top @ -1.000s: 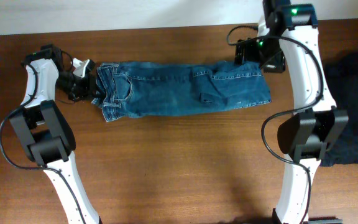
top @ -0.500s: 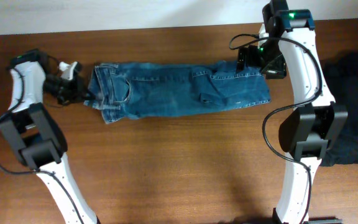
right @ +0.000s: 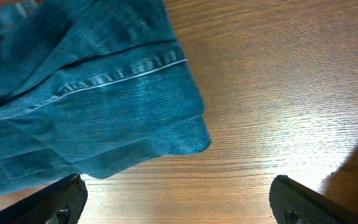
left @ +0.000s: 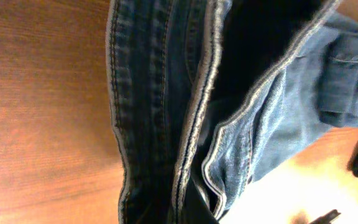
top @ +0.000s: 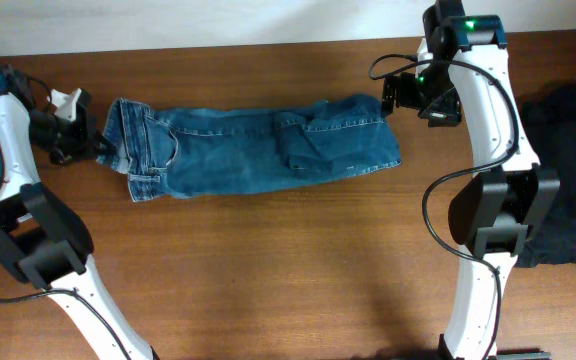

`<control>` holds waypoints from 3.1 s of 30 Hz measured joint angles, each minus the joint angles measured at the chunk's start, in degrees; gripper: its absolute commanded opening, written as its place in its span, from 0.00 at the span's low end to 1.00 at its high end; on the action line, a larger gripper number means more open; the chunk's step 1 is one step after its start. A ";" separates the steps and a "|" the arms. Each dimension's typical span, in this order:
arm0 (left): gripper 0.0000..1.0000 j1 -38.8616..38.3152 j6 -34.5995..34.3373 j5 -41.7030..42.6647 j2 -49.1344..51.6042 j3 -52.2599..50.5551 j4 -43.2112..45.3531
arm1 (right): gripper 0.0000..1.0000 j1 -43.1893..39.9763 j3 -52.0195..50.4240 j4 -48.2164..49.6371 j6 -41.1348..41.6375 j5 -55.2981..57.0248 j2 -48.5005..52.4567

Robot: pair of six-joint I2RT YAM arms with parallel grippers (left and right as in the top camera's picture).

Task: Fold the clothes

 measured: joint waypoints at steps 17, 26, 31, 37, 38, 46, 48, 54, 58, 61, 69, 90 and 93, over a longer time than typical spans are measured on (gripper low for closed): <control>0.01 -10.97 -9.99 -1.86 -0.35 16.65 -7.58 | 0.99 -0.22 -0.63 0.02 -0.02 6.91 0.00; 0.01 -20.37 -15.41 -1.70 -0.35 16.65 -3.15 | 0.99 -0.26 -8.83 3.67 -0.02 7.54 0.00; 0.00 -22.75 -17.70 -0.22 -0.35 16.65 -0.85 | 0.99 -1.09 -13.92 7.37 0.48 7.50 0.00; 0.00 -26.32 -21.05 1.51 -0.39 16.65 2.75 | 0.98 -5.27 -16.90 11.15 4.04 7.52 0.00; 0.00 -27.10 -21.73 1.66 -0.42 16.65 3.37 | 0.99 -6.01 -17.27 11.50 4.70 7.52 0.00; 0.01 -34.23 -27.10 1.18 -0.74 16.65 11.47 | 0.99 -8.55 -21.40 14.14 6.67 7.67 0.00; 0.01 -36.39 -28.57 0.50 -0.81 16.65 13.11 | 0.99 -8.55 -22.77 15.12 6.67 7.69 0.00; 0.01 -41.57 -30.99 -1.09 -0.83 16.65 17.05 | 0.99 -8.55 -26.77 17.84 6.71 7.69 0.00; 0.00 -44.83 -31.89 -1.97 -0.83 16.65 19.39 | 0.99 -8.55 -28.89 19.54 6.67 7.69 0.00; 0.01 -47.06 -32.65 -3.21 -0.83 16.65 21.27 | 0.99 -8.55 -30.29 20.44 6.73 7.69 0.00; 0.00 -52.19 -33.81 -7.58 -0.85 16.65 26.29 | 0.99 -8.55 -30.60 20.76 6.69 7.52 0.00; 0.16 -57.57 -34.60 -13.25 -0.94 16.70 29.66 | 0.99 -8.52 -30.71 20.96 6.84 5.88 0.00; 0.16 -58.25 -34.60 -13.25 -0.94 16.70 30.10 | 0.99 -8.50 -30.71 21.24 6.88 5.46 0.00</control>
